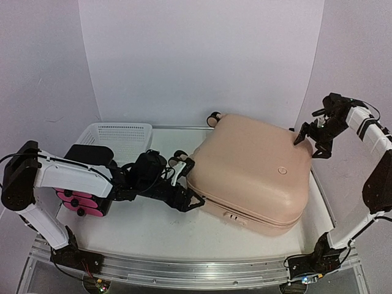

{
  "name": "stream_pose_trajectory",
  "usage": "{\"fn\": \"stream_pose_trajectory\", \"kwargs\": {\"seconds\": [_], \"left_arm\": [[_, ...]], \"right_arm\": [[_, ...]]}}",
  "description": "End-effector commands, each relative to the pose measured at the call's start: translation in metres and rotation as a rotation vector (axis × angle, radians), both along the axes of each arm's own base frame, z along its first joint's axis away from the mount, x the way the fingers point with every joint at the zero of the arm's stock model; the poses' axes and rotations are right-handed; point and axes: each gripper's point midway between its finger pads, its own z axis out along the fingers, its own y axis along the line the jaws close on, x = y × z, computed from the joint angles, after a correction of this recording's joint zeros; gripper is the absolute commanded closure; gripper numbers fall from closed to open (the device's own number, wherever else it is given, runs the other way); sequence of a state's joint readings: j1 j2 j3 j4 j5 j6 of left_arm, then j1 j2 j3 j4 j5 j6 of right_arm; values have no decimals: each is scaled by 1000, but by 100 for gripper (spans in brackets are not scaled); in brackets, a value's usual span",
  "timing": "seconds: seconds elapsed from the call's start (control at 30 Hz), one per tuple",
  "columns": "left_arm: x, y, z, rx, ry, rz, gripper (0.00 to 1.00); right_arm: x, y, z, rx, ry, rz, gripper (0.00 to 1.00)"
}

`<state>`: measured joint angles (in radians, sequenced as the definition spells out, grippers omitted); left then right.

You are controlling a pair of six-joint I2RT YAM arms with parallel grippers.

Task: Open, take out, and arrange the luggage

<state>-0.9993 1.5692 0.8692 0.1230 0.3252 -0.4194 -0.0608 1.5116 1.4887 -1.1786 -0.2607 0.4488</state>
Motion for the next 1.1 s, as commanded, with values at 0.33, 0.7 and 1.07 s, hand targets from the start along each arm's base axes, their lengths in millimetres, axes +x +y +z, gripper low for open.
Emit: {"fn": "stream_pose_trajectory", "kwargs": {"seconds": [0.33,0.7,1.07], "left_arm": [[3,-15,16,87,-369,214,24],[18,-30,2,208,-507,346,47],[24,-41,8,220,-541,384,70]], "right_arm": [[-28,13,28,-77,-119,127,7],[-51,33,49,-81,-165,202,7],[-58,51,56,-145,-179,275,9]]}}
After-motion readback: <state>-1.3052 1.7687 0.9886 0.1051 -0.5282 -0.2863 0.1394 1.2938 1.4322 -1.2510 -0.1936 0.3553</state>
